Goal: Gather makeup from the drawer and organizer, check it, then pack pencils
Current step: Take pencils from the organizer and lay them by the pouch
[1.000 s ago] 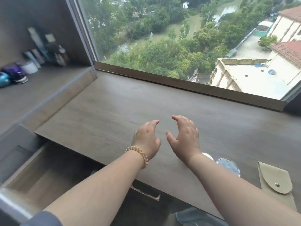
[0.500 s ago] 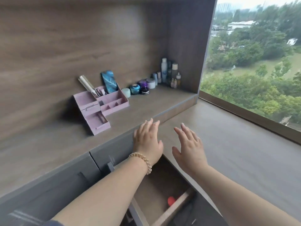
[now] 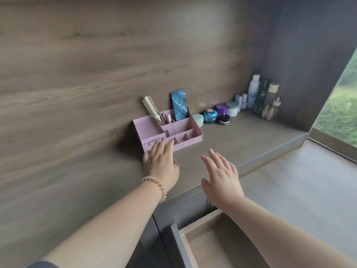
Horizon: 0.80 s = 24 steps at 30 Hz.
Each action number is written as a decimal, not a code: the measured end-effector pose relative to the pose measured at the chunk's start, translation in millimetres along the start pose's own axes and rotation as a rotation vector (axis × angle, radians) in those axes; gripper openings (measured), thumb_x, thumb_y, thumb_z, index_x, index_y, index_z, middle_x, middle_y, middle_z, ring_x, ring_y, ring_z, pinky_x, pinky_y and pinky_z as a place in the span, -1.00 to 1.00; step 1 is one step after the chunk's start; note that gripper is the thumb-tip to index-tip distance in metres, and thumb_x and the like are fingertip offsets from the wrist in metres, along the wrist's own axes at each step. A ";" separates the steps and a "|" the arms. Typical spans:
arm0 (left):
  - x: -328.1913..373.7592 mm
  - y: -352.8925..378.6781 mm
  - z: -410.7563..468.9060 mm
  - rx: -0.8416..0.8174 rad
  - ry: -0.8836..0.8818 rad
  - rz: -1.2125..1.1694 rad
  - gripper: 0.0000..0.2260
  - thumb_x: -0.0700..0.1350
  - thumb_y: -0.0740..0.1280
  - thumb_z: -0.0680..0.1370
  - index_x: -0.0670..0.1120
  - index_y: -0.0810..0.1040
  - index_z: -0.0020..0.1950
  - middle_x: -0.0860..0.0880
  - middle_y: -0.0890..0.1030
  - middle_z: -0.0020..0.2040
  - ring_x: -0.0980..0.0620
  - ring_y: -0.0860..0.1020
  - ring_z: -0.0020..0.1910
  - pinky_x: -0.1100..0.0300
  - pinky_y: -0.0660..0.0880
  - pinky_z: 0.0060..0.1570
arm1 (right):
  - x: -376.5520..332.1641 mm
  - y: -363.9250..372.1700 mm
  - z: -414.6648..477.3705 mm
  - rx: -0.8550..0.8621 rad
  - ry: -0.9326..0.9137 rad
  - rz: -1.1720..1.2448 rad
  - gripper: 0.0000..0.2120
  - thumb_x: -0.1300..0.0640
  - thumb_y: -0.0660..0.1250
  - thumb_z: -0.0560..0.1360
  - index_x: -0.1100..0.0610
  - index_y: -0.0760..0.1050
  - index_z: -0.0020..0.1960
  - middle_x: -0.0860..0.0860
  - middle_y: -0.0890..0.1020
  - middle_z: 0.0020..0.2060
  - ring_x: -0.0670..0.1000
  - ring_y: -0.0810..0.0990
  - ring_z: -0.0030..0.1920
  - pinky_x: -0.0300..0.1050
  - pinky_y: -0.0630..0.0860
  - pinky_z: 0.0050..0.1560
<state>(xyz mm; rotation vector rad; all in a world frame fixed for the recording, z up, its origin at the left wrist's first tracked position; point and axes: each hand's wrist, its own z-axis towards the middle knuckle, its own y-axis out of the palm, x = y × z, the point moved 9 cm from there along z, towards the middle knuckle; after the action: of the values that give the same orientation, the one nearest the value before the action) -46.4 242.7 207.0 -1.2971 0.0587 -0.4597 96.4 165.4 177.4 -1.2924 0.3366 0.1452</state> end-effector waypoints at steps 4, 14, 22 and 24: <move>-13.9 2.2 34.8 0.045 0.005 0.062 -0.41 -0.10 0.22 0.50 0.05 0.10 0.50 0.03 0.08 0.56 0.03 0.01 0.54 0.01 0.06 0.42 | -7.1 20.4 51.1 -0.016 -0.084 -0.003 -0.41 0.06 0.22 0.47 -0.03 0.16 0.47 -0.01 0.12 0.53 0.03 0.07 0.51 -0.03 0.02 0.46; -41.7 29.6 114.5 0.083 -0.036 0.189 -0.43 0.02 0.13 0.57 0.00 0.00 0.54 -0.01 -0.06 0.58 0.02 -0.09 0.55 -0.03 -0.10 0.48 | -25.6 71.8 183.7 0.010 -0.203 0.099 -0.51 0.08 0.19 0.52 0.01 0.25 0.44 -0.06 0.36 0.42 0.02 0.21 0.46 -0.01 0.08 0.39; -77.2 75.4 136.6 0.016 -0.071 0.304 -0.32 0.26 0.01 0.55 -0.03 -0.14 0.54 -0.06 -0.11 0.58 -0.02 -0.12 0.55 -0.02 -0.05 0.48 | -31.4 107.9 257.1 0.033 -0.163 0.153 -0.58 0.01 0.20 0.52 0.02 0.33 0.37 0.01 0.48 0.29 0.07 0.33 0.35 0.05 0.22 0.29; -77.9 77.9 138.3 0.026 -0.058 0.314 -0.33 0.24 0.00 0.56 -0.05 -0.14 0.54 -0.07 -0.08 0.58 -0.04 -0.07 0.55 0.00 -0.02 0.47 | -36.0 118.3 273.0 0.041 -0.178 0.131 -0.60 0.00 0.20 0.51 0.02 0.36 0.34 0.02 0.51 0.25 0.10 0.35 0.32 0.05 0.24 0.27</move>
<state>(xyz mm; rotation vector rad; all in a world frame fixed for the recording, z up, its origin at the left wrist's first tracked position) -53.3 412.0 156.6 -1.2481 0.2037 -0.1536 72.6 462.3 144.7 -1.2073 0.2704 0.3602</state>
